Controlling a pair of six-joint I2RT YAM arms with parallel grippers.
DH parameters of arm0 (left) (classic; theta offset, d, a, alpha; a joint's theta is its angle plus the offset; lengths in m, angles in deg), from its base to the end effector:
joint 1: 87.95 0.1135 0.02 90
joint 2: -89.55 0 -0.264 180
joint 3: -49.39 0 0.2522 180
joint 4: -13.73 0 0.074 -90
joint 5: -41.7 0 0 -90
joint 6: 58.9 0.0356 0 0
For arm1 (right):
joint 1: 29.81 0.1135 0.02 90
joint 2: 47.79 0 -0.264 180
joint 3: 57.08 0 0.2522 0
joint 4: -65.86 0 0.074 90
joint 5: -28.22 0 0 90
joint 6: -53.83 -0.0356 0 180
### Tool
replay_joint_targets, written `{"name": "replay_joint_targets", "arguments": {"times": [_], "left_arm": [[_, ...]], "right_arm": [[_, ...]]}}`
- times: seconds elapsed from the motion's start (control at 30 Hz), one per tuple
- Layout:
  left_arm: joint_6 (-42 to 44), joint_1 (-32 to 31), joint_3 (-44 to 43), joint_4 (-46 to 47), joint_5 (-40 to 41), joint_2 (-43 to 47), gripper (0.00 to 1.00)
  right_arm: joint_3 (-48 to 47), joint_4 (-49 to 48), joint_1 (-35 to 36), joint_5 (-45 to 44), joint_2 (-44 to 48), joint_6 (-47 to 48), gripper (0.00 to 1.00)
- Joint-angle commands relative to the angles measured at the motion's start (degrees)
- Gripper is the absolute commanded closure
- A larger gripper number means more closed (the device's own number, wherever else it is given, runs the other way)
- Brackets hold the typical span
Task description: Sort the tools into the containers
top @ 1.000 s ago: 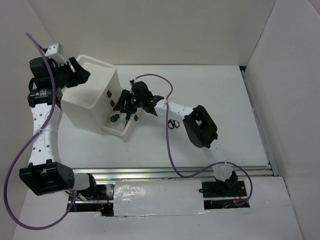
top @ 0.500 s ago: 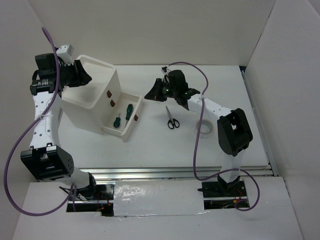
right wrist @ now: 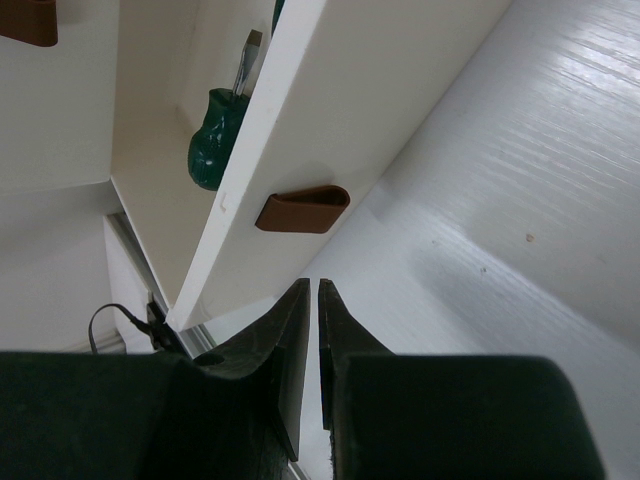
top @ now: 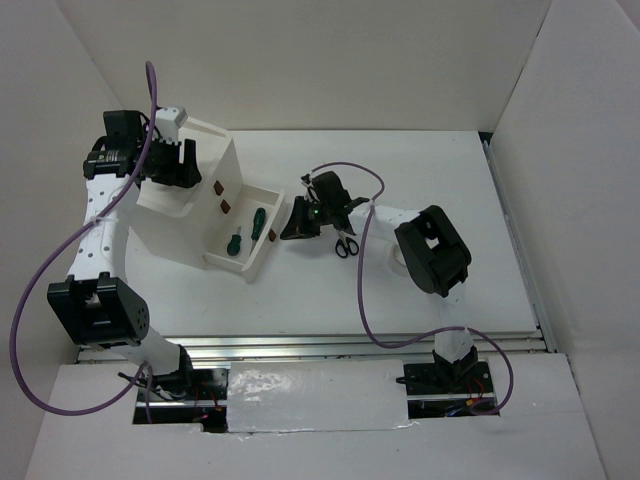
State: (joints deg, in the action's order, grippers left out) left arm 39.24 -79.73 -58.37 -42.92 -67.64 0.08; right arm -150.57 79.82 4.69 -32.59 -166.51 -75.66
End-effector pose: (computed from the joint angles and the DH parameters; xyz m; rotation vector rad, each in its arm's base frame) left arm 0.3396 0.0371 0.3899 0.1796 2.1977 -0.2194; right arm 0.3663 0.2728 0.1711 -0.1961 2.4615 1.2100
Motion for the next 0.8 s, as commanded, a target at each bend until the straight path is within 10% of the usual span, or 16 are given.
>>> {"name": "replay_joint_targets", "arguments": {"times": [0.0, 0.77], "left_arm": [[4.86, -0.85, 2.23, -4.57, 0.44, 0.79, 0.23], [5.39, -2.6, 12.61, -1.93, -2.55, 1.23, 0.24]], "right_arm": [[-3.77, -3.37, 1.18, 0.52, -1.34, 0.72, 0.85], [-19.32, -13.04, 4.43, -0.71, -14.61, -7.62, 0.7]]}}
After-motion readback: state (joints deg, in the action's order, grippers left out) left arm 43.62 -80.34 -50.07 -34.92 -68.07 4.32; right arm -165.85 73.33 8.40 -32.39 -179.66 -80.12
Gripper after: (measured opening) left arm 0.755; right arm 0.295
